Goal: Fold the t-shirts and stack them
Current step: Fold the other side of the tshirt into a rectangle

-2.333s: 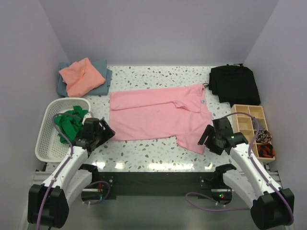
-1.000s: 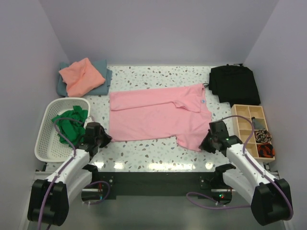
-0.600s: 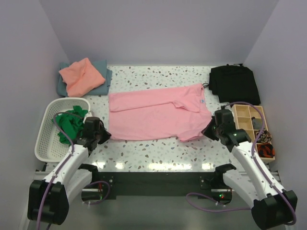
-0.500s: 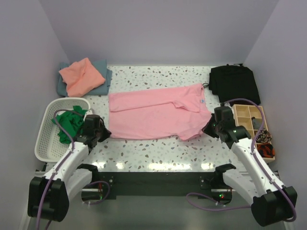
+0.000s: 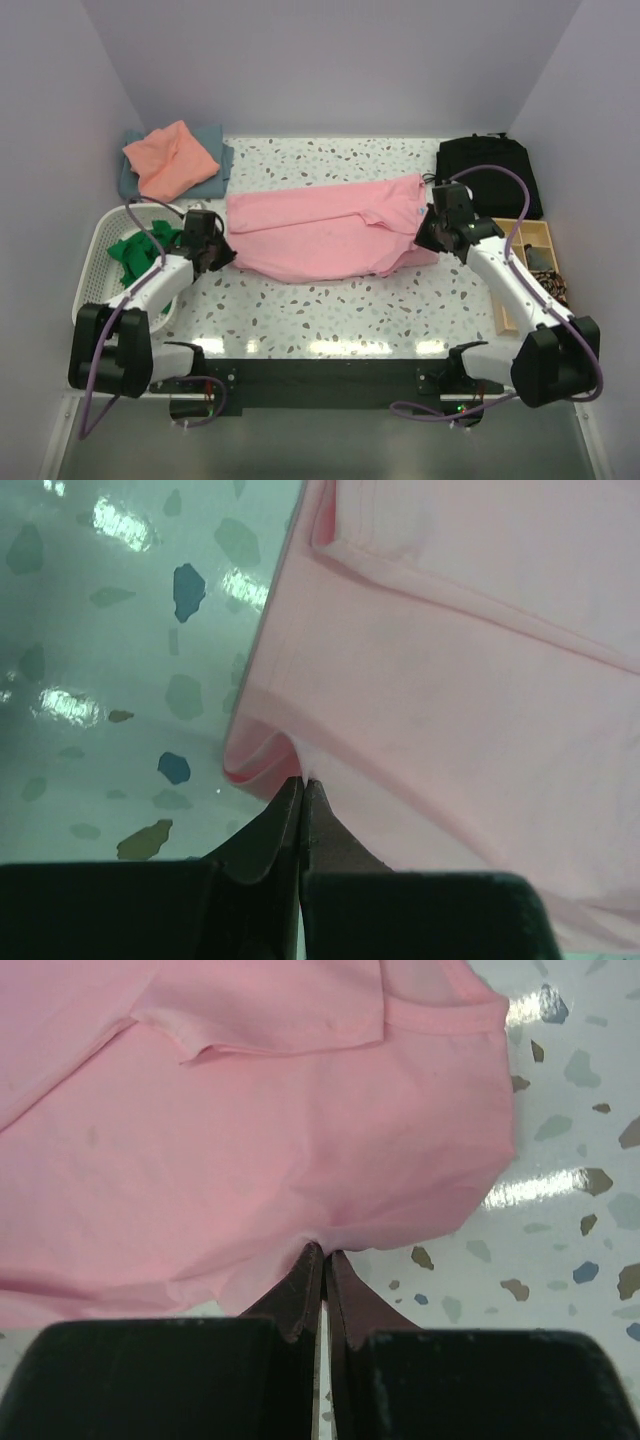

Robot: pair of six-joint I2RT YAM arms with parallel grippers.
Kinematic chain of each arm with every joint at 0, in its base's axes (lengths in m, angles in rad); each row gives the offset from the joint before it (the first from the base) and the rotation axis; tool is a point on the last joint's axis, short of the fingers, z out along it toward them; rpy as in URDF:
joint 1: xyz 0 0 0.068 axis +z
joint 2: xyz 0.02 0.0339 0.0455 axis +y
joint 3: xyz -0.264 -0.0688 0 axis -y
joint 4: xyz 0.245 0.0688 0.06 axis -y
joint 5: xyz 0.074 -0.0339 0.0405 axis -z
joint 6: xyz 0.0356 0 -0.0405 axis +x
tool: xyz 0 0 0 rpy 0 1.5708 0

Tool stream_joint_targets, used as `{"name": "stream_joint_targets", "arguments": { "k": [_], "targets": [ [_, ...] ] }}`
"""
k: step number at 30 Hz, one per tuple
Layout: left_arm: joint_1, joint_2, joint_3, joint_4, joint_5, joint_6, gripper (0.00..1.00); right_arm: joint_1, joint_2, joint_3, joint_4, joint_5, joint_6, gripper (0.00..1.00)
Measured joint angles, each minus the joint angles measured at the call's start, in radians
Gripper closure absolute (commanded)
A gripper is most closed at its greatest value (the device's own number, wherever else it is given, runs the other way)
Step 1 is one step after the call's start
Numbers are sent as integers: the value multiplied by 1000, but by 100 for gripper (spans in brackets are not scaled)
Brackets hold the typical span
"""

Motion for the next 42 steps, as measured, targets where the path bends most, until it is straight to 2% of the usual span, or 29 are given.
{"name": "stream_joint_targets", "arguments": {
  "k": [9, 20, 25, 26, 28, 29, 30, 31, 32, 34, 35, 38, 42],
  "targets": [
    [19, 181, 132, 27, -2, 20, 100, 0, 256, 198, 34, 45, -56, 100],
    [50, 193, 140, 24, -6, 30, 99, -32, 447, 375, 46, 72, -109, 100],
    [57, 200, 147, 23, -6, 44, 94, -45, 529, 429, 46, 68, -123, 100],
    [60, 208, 153, 23, -6, 44, 88, -47, 546, 443, 43, 68, -125, 100],
    [67, 220, 159, 28, -6, 43, 87, -51, 583, 477, 43, 66, -128, 100],
    [71, 225, 159, 31, -6, 44, 78, -53, 599, 492, 43, 66, -130, 98],
    [76, 230, 160, 33, -6, 44, 72, -55, 619, 515, 39, 66, -133, 81],
    [80, 238, 163, 32, -6, 46, 65, -58, 639, 538, 39, 64, -136, 71],
    [84, 249, 170, 33, -6, 48, 55, -60, 660, 565, 35, 61, -138, 64],
    [89, 275, 189, 34, -6, 51, 44, -63, 702, 620, 33, 61, -146, 62],
    [92, 283, 196, 34, -7, 54, 39, -65, 720, 647, 32, 61, -154, 56],
    [97, 286, 206, 35, -27, 49, 36, -71, 740, 685, 39, 74, -166, 49],
    [100, 246, 208, 42, -40, 52, 35, -81, 728, 698, 51, 96, -189, 47]
  ]
}}
